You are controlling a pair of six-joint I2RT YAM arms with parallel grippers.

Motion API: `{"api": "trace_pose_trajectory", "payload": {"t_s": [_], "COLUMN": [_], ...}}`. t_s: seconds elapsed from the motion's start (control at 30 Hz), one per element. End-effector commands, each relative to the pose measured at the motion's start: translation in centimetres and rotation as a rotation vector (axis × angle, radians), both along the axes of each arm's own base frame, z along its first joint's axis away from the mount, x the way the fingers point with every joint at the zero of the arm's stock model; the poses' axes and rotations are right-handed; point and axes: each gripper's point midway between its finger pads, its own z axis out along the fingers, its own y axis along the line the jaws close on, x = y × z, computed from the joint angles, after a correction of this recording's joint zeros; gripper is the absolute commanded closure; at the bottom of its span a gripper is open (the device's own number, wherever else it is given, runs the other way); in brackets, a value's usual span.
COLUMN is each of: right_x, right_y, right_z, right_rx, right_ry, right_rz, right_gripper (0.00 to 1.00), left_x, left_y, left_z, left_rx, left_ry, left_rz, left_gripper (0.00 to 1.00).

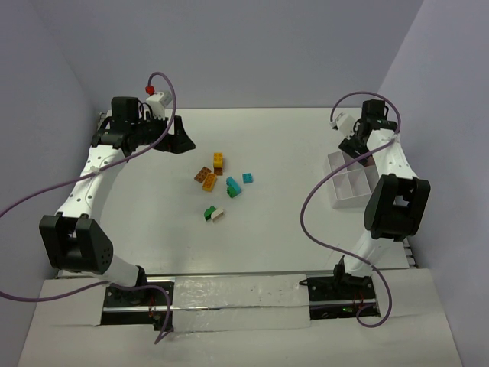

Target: Sort the legos into containers by color

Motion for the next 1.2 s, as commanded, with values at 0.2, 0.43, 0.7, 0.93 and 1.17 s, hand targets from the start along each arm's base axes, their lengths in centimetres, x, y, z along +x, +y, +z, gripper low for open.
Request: {"api": "trace_pose_trajectory", "payload": {"t_s": [0.2,0.43,0.7,0.93,1.17], "right_x": [0.6,1.4,0.1,-1.9,-3.1], "right_y": [1.1,5.1,12.3,19.2,21.5], "right_z": [2.6,7.3,9.4,8.7,6.8], "right_rx": [0.02,0.176,0.385,0.609,0.747], "right_ry": [-0.087,-0.182,-0.217,-0.212,-0.201], "right_rz": [0.006,0.026,0.069,0.062,-0.009], "right_gripper": [0.14,0.0,0.0,0.0,0.0], "left_x": [0.7,0.3,-0.1,0.9,0.0], "left_y": [-0.4,-0.2,1.1,3.4,1.0], "left_z": [1.9,2.2,0.0,-3.0,-6.9], "left_rx": [-0.022,-0.014,0.056,0.193,0.273], "left_ry": [-0.064,-0.075,-0.05,-0.042,0.017], "left_rz": [-0.012,-0.018,0.034,0.208,0.189], "left_gripper": [0.01,0.01,0.01,0.11,0.16]}}
